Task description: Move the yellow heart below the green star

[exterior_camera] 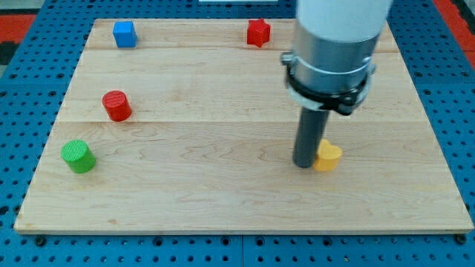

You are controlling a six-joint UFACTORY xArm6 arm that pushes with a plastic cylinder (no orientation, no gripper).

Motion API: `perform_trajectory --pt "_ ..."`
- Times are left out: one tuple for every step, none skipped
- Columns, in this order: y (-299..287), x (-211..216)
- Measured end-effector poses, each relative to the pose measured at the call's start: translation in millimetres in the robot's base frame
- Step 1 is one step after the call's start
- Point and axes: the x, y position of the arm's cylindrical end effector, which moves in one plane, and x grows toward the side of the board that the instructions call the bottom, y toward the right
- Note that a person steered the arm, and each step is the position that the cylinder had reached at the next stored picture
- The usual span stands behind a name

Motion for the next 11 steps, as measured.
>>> perform_trajectory --pt "1.2 24.0" --pt "35.2 17.1" --pt "62.9 -17.3" --pt "76.7 -58.6" --pt "86.8 -99.2" --pt "94.9 -90.3" --pt "98.0 -79.3" --pt "76.3 -77.4" --pt "59.7 -90.0" --pt "59.5 -108.6" --pt "61.5 -101.3"
